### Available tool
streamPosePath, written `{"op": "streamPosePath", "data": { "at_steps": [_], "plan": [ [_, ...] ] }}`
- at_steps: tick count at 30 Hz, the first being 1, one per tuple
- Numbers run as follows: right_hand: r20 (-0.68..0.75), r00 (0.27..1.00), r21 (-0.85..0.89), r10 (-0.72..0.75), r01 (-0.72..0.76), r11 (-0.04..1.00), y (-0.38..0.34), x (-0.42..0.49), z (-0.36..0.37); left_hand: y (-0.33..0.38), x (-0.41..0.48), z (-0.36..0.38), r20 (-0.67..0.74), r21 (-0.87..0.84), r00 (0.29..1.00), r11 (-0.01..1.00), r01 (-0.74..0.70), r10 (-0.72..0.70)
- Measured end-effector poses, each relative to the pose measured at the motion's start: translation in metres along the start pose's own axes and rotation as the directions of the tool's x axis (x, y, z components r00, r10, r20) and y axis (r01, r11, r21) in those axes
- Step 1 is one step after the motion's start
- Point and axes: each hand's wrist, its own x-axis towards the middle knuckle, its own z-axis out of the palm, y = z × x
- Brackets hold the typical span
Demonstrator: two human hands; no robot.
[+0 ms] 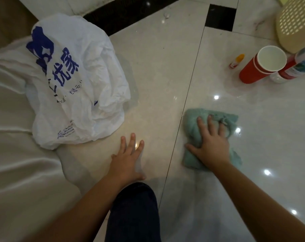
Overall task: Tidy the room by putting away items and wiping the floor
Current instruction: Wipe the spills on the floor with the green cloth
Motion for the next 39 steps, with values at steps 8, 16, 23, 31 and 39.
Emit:
{"op": "streamPosePath", "data": {
  "at_steps": [8,16,23,31,39],
  "plan": [
    [0.062,0.909,-0.178,-0.412,0.416,0.892,-0.066,-0.025,0.031,-0.004,0.001,0.004,-0.017,-0.048,1.0,0.999,-0.018,0.017],
    [0.037,0.991,0.019,-0.126,0.126,0.992,0.006,0.031,-0.007,-0.006,0.001,0.004,-0.027,-0.042,0.999,0.999,-0.034,0.032],
    [0.093,0.982,-0.07,-0.167,0.173,0.982,-0.067,-0.031,0.03,-0.006,0.002,0.007,-0.064,-0.06,0.998,0.998,-0.034,0.03],
    [0.04,0.889,-0.184,-0.455,0.454,0.871,0.004,0.019,0.002,-0.01,0.003,0.013,-0.224,-0.154,0.975,0.987,-0.04,0.004],
    [-0.104,0.962,0.143,0.253,-0.237,0.961,0.095,0.0,-0.026,-0.006,0.008,0.008,-0.327,0.117,0.944,0.993,-0.017,0.055]
  ]
}}
